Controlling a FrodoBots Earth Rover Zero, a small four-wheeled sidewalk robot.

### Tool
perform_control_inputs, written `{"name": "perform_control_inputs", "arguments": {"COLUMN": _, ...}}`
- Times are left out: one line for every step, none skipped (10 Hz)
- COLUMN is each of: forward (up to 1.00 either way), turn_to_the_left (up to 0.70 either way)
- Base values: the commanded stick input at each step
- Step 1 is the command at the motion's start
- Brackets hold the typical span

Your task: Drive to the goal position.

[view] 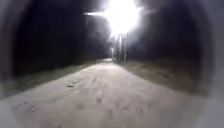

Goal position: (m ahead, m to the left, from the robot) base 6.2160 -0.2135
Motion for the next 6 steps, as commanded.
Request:
{"name": "perform_control_inputs", "arguments": {"forward": 1.0, "turn_to_the_left": 0.01}}
{"name": "perform_control_inputs", "arguments": {"forward": 1.0, "turn_to_the_left": 0.01}}
{"name": "perform_control_inputs", "arguments": {"forward": 1.0, "turn_to_the_left": 0.02}}
{"name": "perform_control_inputs", "arguments": {"forward": 1.0, "turn_to_the_left": 0.0}}
{"name": "perform_control_inputs", "arguments": {"forward": 1.0, "turn_to_the_left": 0.0}}
{"name": "perform_control_inputs", "arguments": {"forward": 1.0, "turn_to_the_left": 0.0}}
